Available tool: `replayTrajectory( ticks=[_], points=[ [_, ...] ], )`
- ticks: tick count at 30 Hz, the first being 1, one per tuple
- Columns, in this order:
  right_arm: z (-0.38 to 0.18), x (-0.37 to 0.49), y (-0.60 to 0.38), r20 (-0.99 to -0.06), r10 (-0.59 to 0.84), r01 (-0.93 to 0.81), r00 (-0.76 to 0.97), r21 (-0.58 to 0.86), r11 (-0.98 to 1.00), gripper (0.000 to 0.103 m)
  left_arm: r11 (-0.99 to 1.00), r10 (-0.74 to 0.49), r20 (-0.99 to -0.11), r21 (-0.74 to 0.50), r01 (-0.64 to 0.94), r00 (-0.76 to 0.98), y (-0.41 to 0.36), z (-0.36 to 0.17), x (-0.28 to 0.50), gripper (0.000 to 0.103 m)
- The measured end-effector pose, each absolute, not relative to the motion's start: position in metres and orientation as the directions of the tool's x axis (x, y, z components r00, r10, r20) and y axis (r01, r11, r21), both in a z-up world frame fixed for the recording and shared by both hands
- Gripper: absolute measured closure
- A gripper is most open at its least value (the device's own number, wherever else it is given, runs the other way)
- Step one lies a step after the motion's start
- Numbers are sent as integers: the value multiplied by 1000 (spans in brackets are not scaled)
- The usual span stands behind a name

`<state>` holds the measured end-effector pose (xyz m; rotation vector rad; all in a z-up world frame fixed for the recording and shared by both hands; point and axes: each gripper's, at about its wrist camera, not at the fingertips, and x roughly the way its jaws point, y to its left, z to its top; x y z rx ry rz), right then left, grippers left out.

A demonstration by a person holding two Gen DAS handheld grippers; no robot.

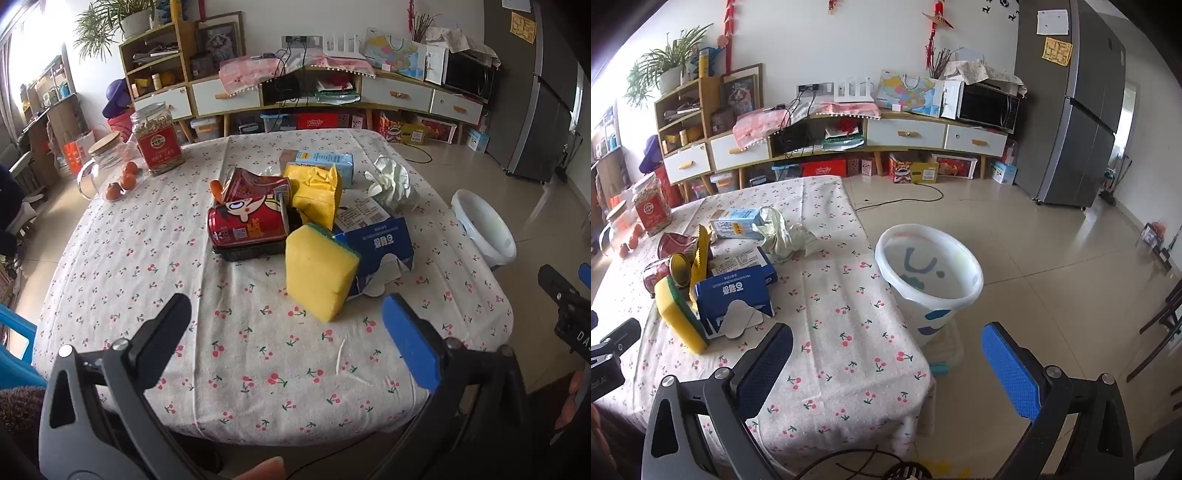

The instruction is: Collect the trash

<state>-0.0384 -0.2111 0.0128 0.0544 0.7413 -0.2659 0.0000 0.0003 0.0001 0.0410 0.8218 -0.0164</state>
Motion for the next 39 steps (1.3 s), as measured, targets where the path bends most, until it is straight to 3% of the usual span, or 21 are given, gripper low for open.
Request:
replayTrajectory(
  ticks=[7, 39],
  points=[
    [10, -37, -206, -669, -265, 253, 694, -118, 960, 0, 999, 2, -732, 28, 27, 682, 3, -1, 1, 0],
    [7, -35, -204, -675, -271, 263, 686, -117, 958, 0, 1000, -7, -731, 12, 23, 682, 10, 3, -1, 0]
  ],
)
